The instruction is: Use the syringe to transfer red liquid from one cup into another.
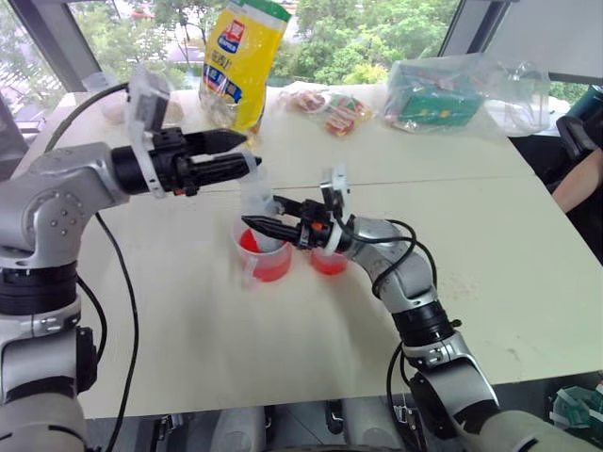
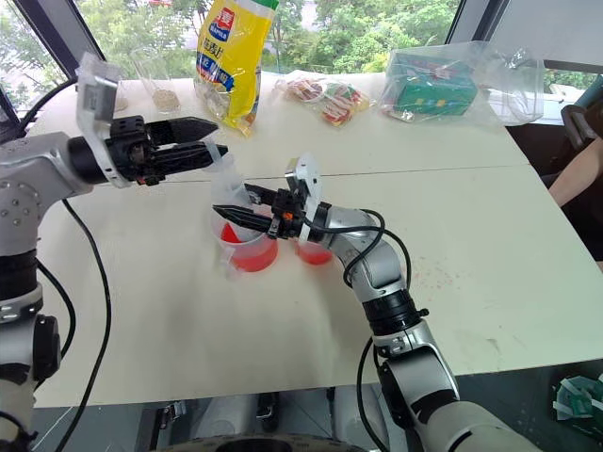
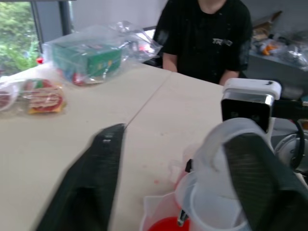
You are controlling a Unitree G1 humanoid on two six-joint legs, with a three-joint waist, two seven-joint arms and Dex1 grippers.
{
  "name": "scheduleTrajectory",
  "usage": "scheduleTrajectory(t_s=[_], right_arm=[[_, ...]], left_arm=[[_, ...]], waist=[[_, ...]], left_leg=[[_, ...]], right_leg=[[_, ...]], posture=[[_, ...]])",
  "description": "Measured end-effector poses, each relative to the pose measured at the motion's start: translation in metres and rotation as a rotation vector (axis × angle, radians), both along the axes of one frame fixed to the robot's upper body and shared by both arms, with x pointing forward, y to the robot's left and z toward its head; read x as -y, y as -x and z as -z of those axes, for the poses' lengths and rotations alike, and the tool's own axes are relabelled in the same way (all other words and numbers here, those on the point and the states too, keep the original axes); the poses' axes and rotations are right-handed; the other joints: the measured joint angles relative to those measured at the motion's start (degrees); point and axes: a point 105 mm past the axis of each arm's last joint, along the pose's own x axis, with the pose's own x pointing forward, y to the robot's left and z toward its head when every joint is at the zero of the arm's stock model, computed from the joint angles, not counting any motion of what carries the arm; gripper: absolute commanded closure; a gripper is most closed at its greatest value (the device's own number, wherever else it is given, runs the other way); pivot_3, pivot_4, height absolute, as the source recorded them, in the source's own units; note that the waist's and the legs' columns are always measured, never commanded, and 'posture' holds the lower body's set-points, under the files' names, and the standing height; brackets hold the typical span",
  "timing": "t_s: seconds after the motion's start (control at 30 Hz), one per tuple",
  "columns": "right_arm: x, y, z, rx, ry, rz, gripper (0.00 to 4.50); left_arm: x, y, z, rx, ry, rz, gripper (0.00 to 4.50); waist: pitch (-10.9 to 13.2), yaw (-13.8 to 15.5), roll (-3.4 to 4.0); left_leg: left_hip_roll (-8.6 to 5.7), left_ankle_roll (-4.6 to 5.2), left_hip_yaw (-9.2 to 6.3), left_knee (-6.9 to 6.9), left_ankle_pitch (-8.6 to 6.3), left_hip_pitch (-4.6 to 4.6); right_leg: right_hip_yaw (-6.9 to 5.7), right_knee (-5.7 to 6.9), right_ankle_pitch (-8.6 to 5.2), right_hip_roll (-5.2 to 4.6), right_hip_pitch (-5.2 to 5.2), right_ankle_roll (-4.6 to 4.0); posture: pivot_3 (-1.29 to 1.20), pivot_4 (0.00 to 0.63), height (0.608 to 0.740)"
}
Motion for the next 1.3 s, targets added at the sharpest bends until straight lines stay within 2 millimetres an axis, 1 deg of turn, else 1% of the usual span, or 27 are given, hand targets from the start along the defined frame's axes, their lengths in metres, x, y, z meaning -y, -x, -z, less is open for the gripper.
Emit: scheduleTrajectory(t_s=[0.07,0.17,0.23,0.3,0.37,0.5,0.57,0.63,0.67,0.77,0.83,0.93,1.0,1.07,1.17,1.23,1.3], right_arm=[[-0.001,-0.001,-0.003,-0.002,0.003,0.0,3.15],[0.005,-0.009,-0.01,-0.015,-0.014,0.049,3.15],[0.009,-0.013,-0.023,-0.006,-0.062,0.071,3.15],[0.014,-0.015,-0.042,0.032,-0.107,0.088,3.15],[0.019,-0.015,-0.054,0.054,-0.138,0.103,3.15],[0.027,-0.016,-0.062,0.029,-0.173,0.13,3.15],[0.033,-0.013,-0.077,0.042,-0.204,0.142,3.15],[0.047,-0.009,-0.1,0.082,-0.242,0.175,3.15],[0.055,-0.006,-0.109,0.1,-0.259,0.19,3.15],[0.079,0.0,-0.122,0.136,-0.272,0.253,3.15],[0.093,0.002,-0.118,0.129,-0.26,0.297,3.15],[0.105,0.002,-0.1,0.072,-0.232,0.35,3.15],[0.109,0.004,-0.086,0.041,-0.217,0.378,3.15],[0.111,0.004,-0.064,-0.006,-0.187,0.4,3.15],[0.109,0.003,-0.041,-0.04,-0.141,0.423,3.15],[0.109,0.001,-0.035,-0.035,-0.127,0.438,3.15],[0.109,0.001,-0.034,-0.029,-0.126,0.443,3.15]], left_arm=[[-0.006,0.001,-0.001,0.019,-0.012,-0.025,0.03],[-0.011,0.005,0.001,0.03,-0.025,-0.024,0.03],[-0.013,0.008,0.012,0.006,-0.074,-0.024,0.03],[-0.017,0.008,0.024,-0.036,-0.099,-0.034,0.03],[-0.02,0.009,0.028,-0.047,-0.114,-0.039,0.03],[-0.019,0.007,0.022,-0.013,-0.112,-0.047,0.03],[-0.015,0.004,0.017,0.006,-0.088,-0.043,0.03],[-0.009,0.002,0.011,0.022,-0.064,-0.024,0.03],[-0.006,0.001,0.01,0.031,-0.055,-0.014,0.03],[0.001,-0.001,0.005,0.048,-0.027,0.011,0.03],[0.006,-0.003,0.003,0.05,-0.01,0.032,0.03],[0.017,-0.004,0.002,0.053,0.004,0.071,0.03],[0.025,-0.005,-0.003,0.062,0.028,0.105,0.03],[0.037,-0.003,-0.011,0.081,0.043,0.164,0.03],[0.051,0.003,-0.018,0.094,0.068,0.246,0.03],[0.059,0.007,-0.021,0.085,0.085,0.298,0.03],[0.066,0.011,-0.025,0.083,0.094,0.341,0.03]], waist=[[0.0,0.0,0.0],[0.0,0.2,0.0],[0.0,0.1,0.04],[0.0,0.1,0.03],[0.0,0.1,0.03],[0.0,0.3,0.03],[0.0,0.3,0.03],[0.0,0.3,0.03],[0.0,0.4,0.03],[0.0,0.3,0.02],[0.0,0.3,0.02],[0.0,0.2,0.02],[0.0,0.3,0.02],[0.0,0.3,0.01],[0.0,0.2,0.01],[0.0,0.1,0.01],[0.0,0.2,0.01]], left_leg=[[0.0,0.0,0.0,0.0,0.0,0.0],[-0.01,0.0,0.0,0.0,0.0,-0.01],[-0.02,0.0,0.03,0.0,0.0,0.0],[0.01,-0.01,0.0,0.0,0.0,0.0],[0.02,-0.01,-0.01,-0.01,0.0,0.0],[0.0,0.0,0.0,-0.01,0.0,-0.03],[-0.02,0.0,0.0,0.0,0.0,-0.04],[-0.03,0.0,0.0,0.0,0.0,-0.04],[-0.03,0.01,0.0,-0.01,-0.01,-0.04],[-0.03,0.04,0.0,-0.01,-0.02,-0.04],[-0.02,0.04,0.01,-0.02,-0.03,-0.04],[-0.01,0.04,0.02,-0.02,-0.02,-0.03],[-0.01,0.04,0.0,-0.01,-0.02,-0.04],[-0.03,0.05,0.02,-0.01,-0.03,-0.03],[-0.06,0.06,0.05,0.0,-0.03,-0.03],[-0.04,0.06,0.03,0.0,-0.03,-0.03],[-0.03,0.06,0.0,0.0,-0.03,-0.02]], right_leg=[[0.0,0.0,0.0,0.0,0.0,0.0],[-0.01,-0.01,0.0,-0.02,0.01,0.0],[0.01,-0.01,0.0,-0.04,0.0,0.0],[0.0,-0.01,0.0,0.0,-0.01,-0.01],[-0.01,-0.01,0.0,0.0,-0.01,-0.01],[-0.01,-0.02,0.0,-0.03,-0.01,-0.01],[-0.01,-0.02,0.0,-0.05,0.0,-0.01],[-0.02,-0.04,0.0,-0.06,0.0,-0.01],[-0.02,-0.04,0.0,-0.06,0.0,-0.01],[-0.03,-0.06,0.0,-0.06,0.01,-0.01],[-0.03,-0.06,0.0,-0.04,0.01,-0.01],[-0.02,-0.04,0.0,-0.02,0.0,0.0],[-0.03,-0.04,0.0,-0.01,0.01,0.0],[-0.02,-0.07,0.0,-0.02,0.02,0.0],[0.01,-0.08,0.0,-0.04,0.02,0.01],[0.01,-0.07,0.0,-0.01,0.01,0.01],[0.01,-0.07,0.0,0.01,0.02,0.01]], posture=[[0.0,0.15,0.74],[0.0,0.15,0.74],[0.0,0.15,0.74],[0.0,0.15,0.74],[0.0,0.15,0.74],[0.0,0.15,0.74],[0.0,0.15,0.74],[0.0,0.15,0.74],[0.0,0.15,0.74],[0.0,0.15,0.74],[0.0,0.15,0.74],[0.0,0.15,0.74],[0.0,0.15,0.74],[0.0,0.15,0.74],[0.0,0.15,0.74],[0.0,0.15,0.74],[0.0,0.15,0.74]])
